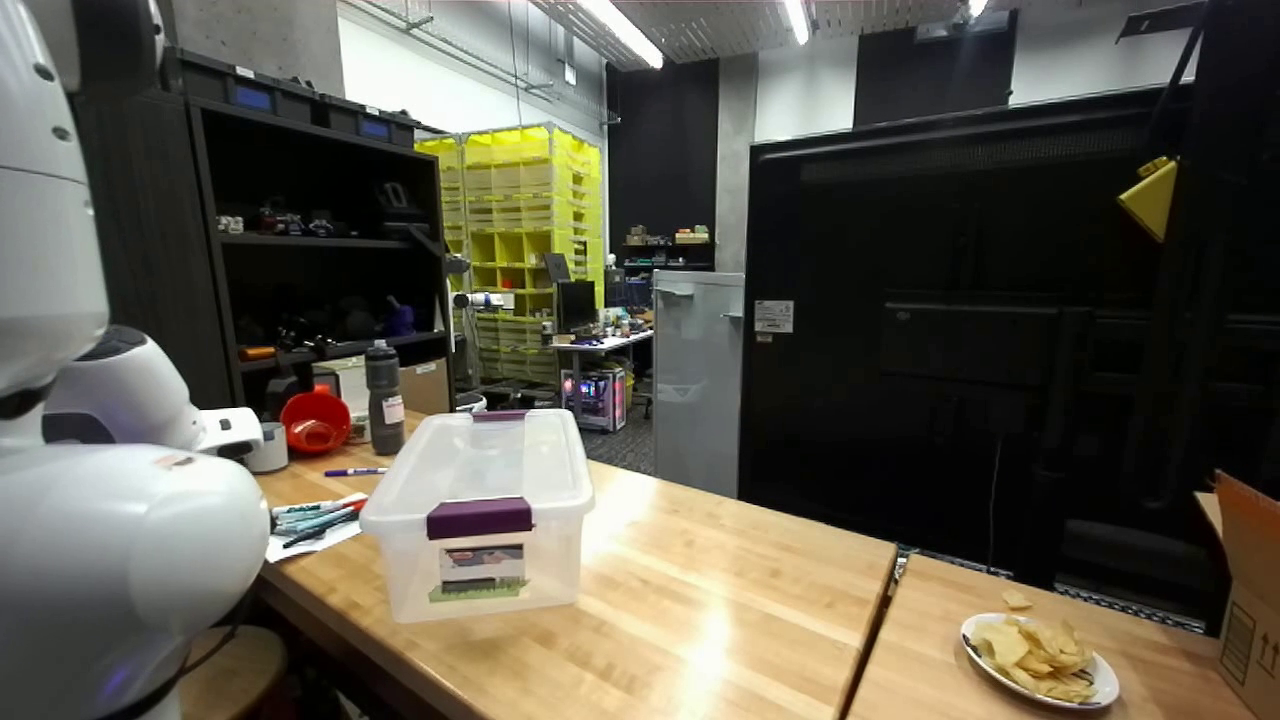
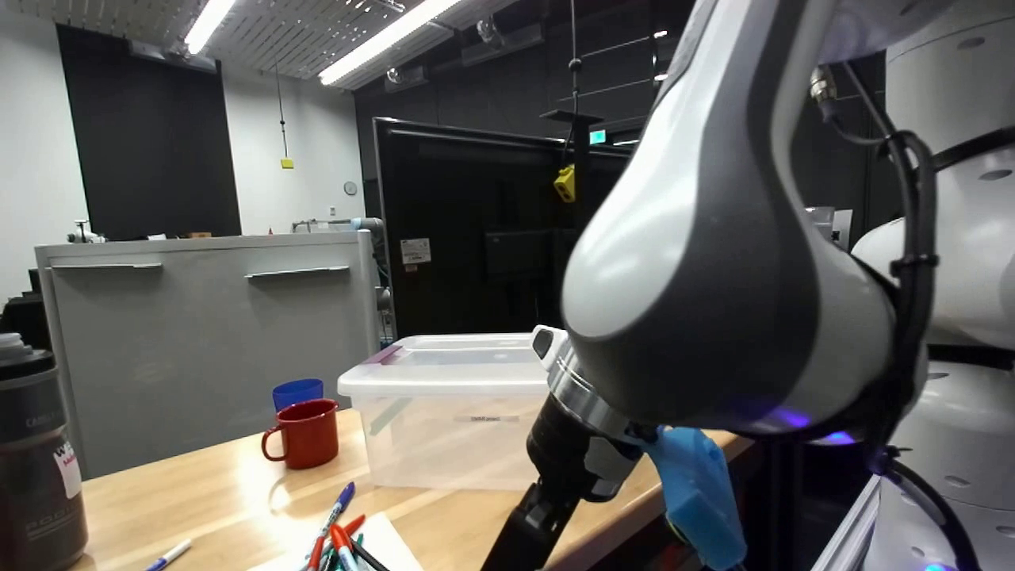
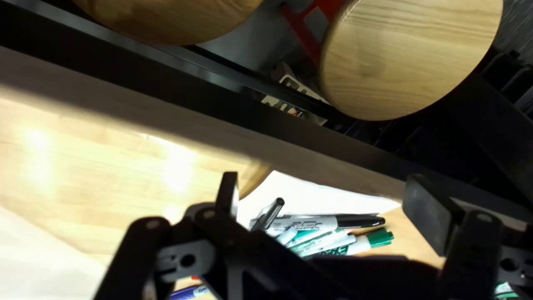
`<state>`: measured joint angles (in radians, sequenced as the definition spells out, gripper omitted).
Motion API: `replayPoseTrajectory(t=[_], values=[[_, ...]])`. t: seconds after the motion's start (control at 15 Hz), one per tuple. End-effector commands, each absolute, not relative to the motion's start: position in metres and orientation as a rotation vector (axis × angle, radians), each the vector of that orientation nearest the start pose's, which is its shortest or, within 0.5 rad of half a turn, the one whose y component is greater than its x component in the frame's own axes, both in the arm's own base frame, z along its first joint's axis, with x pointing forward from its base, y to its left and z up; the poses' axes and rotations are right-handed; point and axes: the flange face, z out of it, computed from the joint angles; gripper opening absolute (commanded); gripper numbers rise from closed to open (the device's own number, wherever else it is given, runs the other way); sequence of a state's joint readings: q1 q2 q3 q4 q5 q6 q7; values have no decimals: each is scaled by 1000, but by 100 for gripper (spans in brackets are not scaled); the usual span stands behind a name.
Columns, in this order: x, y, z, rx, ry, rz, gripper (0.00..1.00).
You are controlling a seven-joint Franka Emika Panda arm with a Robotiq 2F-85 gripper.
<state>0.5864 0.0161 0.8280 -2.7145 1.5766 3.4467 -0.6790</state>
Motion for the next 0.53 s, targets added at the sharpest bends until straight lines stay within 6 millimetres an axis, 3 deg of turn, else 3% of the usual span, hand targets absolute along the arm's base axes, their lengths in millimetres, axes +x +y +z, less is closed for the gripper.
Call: replayPoseTrajectory(t=[0.0, 0.47], values=[[191, 319, 270, -2739, -507, -616, 100], [213, 320, 277, -2753, -446, -668, 100]])
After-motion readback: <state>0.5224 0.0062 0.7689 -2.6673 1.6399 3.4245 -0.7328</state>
